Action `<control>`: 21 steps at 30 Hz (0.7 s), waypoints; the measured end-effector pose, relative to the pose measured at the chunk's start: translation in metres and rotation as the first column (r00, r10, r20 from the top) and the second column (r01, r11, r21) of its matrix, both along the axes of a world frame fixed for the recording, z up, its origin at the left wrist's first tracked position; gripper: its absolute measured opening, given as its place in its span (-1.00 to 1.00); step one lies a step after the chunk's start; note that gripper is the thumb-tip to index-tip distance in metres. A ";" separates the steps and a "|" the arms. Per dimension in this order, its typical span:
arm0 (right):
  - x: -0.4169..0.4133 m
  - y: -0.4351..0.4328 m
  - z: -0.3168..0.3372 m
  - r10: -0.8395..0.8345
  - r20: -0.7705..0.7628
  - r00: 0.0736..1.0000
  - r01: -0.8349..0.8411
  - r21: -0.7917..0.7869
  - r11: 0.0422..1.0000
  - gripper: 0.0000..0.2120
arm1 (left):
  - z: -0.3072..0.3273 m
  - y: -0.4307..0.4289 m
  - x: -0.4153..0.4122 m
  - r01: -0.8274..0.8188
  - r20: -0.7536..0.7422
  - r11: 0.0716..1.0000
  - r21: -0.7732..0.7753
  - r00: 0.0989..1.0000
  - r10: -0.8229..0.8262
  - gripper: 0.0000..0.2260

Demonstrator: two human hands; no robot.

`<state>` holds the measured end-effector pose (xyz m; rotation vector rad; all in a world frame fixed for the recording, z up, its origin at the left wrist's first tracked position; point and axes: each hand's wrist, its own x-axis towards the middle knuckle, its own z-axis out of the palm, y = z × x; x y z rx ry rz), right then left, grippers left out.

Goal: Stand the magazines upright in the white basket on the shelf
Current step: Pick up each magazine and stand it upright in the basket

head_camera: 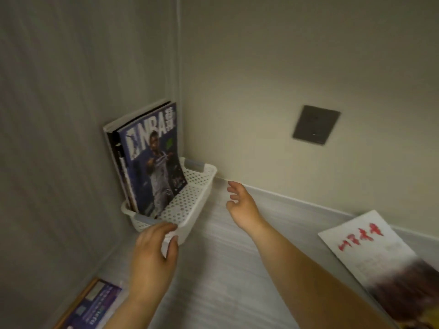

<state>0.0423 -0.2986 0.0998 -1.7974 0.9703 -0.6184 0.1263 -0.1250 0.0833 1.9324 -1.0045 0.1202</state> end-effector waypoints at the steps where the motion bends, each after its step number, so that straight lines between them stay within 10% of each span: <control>1: -0.022 0.000 -0.001 -0.030 -0.015 0.999 0.030 -0.021 0.999 -0.55 | 0.000 -0.003 -0.017 0.055 -0.010 0.998 0.004 0.998 -0.055 -0.85; 13: -0.352 0.016 -0.031 -0.469 -0.411 0.782 0.327 -0.371 0.869 -0.71 | -0.034 -0.028 -0.243 0.678 0.116 0.661 0.321 0.665 -0.738 -0.80; 21: -0.473 0.060 -0.101 -0.492 -0.733 0.469 0.346 -0.360 0.866 -0.47 | -0.076 -0.044 -0.333 0.657 -0.232 0.495 0.569 0.706 -0.669 -0.50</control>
